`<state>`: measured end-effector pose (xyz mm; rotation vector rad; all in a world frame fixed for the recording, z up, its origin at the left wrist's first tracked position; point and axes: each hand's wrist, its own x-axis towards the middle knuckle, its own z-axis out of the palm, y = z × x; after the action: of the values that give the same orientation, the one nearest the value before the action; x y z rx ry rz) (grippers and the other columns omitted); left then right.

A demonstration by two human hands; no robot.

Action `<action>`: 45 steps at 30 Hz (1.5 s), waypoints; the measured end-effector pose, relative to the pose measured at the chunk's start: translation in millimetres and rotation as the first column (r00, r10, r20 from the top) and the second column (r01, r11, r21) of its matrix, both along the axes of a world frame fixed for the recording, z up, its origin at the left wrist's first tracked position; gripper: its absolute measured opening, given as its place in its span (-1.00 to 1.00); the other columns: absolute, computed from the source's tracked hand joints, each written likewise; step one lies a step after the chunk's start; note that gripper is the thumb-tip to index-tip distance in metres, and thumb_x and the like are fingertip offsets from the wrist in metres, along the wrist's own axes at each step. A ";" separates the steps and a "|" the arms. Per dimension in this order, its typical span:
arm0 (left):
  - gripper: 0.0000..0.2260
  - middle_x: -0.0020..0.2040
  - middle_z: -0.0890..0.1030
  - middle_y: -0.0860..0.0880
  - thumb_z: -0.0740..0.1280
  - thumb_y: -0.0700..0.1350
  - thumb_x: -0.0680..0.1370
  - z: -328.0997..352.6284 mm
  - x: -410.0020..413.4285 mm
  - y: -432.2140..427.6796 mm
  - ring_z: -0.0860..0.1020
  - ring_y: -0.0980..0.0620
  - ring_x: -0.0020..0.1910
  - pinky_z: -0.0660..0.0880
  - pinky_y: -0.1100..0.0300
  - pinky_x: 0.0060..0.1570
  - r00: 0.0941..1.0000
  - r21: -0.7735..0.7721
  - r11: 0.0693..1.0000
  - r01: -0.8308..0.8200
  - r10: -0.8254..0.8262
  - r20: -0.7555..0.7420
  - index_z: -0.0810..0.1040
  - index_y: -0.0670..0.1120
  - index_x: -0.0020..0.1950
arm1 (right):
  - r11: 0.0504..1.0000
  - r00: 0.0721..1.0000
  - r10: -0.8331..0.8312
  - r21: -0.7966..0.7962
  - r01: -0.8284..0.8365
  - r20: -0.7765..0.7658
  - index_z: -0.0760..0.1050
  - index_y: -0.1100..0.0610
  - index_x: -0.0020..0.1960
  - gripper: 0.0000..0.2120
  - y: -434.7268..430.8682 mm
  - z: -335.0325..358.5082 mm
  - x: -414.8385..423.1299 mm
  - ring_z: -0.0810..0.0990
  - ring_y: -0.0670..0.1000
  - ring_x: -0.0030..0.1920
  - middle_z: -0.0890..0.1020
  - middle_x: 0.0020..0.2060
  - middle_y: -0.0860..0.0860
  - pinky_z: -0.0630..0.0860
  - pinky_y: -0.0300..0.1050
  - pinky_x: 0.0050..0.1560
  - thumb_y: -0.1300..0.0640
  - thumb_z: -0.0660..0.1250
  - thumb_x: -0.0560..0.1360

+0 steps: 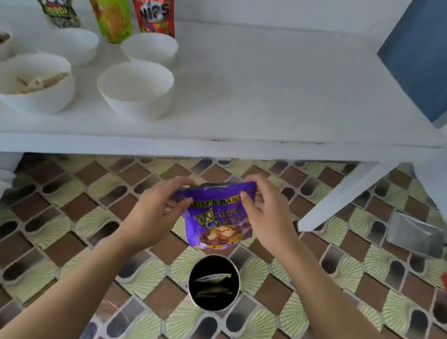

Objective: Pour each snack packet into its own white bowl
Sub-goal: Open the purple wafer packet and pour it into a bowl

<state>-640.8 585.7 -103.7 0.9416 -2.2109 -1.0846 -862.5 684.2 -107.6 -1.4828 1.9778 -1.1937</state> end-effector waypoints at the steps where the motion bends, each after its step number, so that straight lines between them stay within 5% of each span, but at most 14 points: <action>1: -0.69 -0.01 0.66 0.08 0.38 -0.23 0.60 -14.0 -3.9 3.9 0.66 0.13 -0.08 0.62 0.13 -0.05 1.000 0.007 1.000 -0.008 0.008 0.020 0.50 0.15 0.20 | 1.000 1.000 0.005 0.014 -0.005 -0.002 0.44 -0.06 0.13 -0.87 2.7 -15.4 -4.2 0.64 0.03 -0.01 0.59 -0.01 -0.05 0.61 0.18 0.04 0.09 0.27 0.59; 11: -0.76 0.04 0.55 0.06 0.34 -0.36 0.59 -235.2 -22.2 9.5 0.57 0.24 -0.03 0.51 0.42 -0.11 0.999 -0.055 0.998 -0.034 0.033 -0.011 0.56 -0.09 0.17 | 0.999 0.999 -0.015 0.052 0.013 0.034 0.44 0.02 0.16 -0.88 10.1 -246.9 -17.6 0.59 0.01 0.03 0.57 0.01 -0.01 0.62 0.14 0.00 0.17 0.25 0.64; 18: -0.74 0.09 0.54 0.10 0.32 -0.36 0.60 -408.8 -27.4 -5.2 0.58 0.18 0.04 0.59 0.21 0.04 0.997 -0.042 0.999 0.006 -0.003 0.072 0.56 -0.04 0.18 | 0.986 0.995 -0.045 0.162 0.030 0.087 0.39 -0.05 0.07 -0.88 -4.1 -425.3 -18.1 0.64 0.09 -0.09 0.60 -0.06 0.02 0.61 0.21 -0.05 0.16 0.27 0.63; 23: -0.73 0.04 0.50 0.31 0.33 -0.36 0.59 -477.3 -27.3 -12.0 0.57 0.18 0.00 0.57 0.27 0.00 0.995 -0.016 1.000 -0.005 0.006 0.101 0.55 -0.02 0.15 | 0.978 0.997 -0.046 0.206 0.031 0.067 0.36 -0.06 0.06 -0.85 -9.5 -500.1 -13.8 0.61 0.06 -0.07 0.57 -0.10 -0.02 0.58 0.15 -0.06 0.16 0.29 0.62; 26: -0.75 -0.03 0.50 0.36 0.35 -0.37 0.57 -498.0 -29.7 -10.2 0.54 0.26 -0.07 0.51 0.38 -0.11 0.991 0.010 0.999 0.039 -0.040 0.131 0.53 -0.06 0.14 | 0.965 0.999 -0.042 0.258 0.034 0.027 0.36 -0.06 0.10 -0.81 -7.0 -523.8 -14.9 0.59 0.03 -0.08 0.56 -0.10 -0.03 0.59 0.07 -0.06 0.18 0.30 0.61; 30: -0.71 0.01 0.54 0.20 0.32 -0.35 0.58 -512.5 -32.1 -8.5 0.57 0.20 -0.02 0.59 0.18 -0.05 0.984 0.105 0.994 0.031 -0.049 0.169 0.49 0.02 0.13 | 0.969 1.000 -0.022 0.247 0.025 -0.015 0.39 -0.01 0.07 -0.85 -3.8 -535.7 -18.7 0.50 -0.14 -0.12 0.50 -0.12 -0.06 0.44 -0.28 -0.13 0.22 0.28 0.62; 36: -0.75 -0.05 0.57 0.19 0.35 -0.26 0.57 -505.4 -39.1 -11.3 0.59 0.16 -0.12 0.63 0.07 -0.11 0.985 0.033 0.999 0.005 -0.010 0.172 0.47 0.05 0.13 | 0.986 0.996 -0.071 0.151 0.078 -0.053 0.39 0.10 0.06 -0.92 -1.4 -523.7 -16.9 0.47 -0.14 -0.10 0.49 -0.09 -0.04 0.40 -0.38 -0.15 0.25 0.23 0.63; 41: -0.79 -0.05 0.61 0.17 0.37 -0.15 0.51 -521.4 -17.9 5.4 0.62 0.07 -0.09 0.63 0.00 -0.12 0.884 0.122 0.974 0.193 -0.227 0.410 0.46 0.13 0.04 | 0.924 0.988 0.141 0.367 -0.108 -0.065 0.38 0.00 -0.11 -0.74 30.3 -529.0 -15.6 0.52 -0.13 -0.17 0.52 -0.20 -0.10 0.45 -0.23 -0.18 0.30 0.40 0.47; 45: -0.76 0.12 0.62 0.16 0.42 -0.06 0.55 -518.3 -12.1 18.5 0.60 0.11 0.07 0.61 0.02 0.11 0.826 0.216 0.956 0.196 -0.280 0.488 0.57 0.15 0.19 | 0.816 0.972 0.235 0.547 -0.187 -0.017 0.50 -0.04 0.14 -0.67 43.1 -524.3 -7.9 0.55 -0.11 0.03 0.55 0.02 -0.09 0.51 -0.20 0.08 0.16 0.47 0.43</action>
<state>-652.9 604.2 -622.0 1.1521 -2.7756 -1.2445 -870.4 727.4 -632.0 -1.4078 1.9188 -0.4199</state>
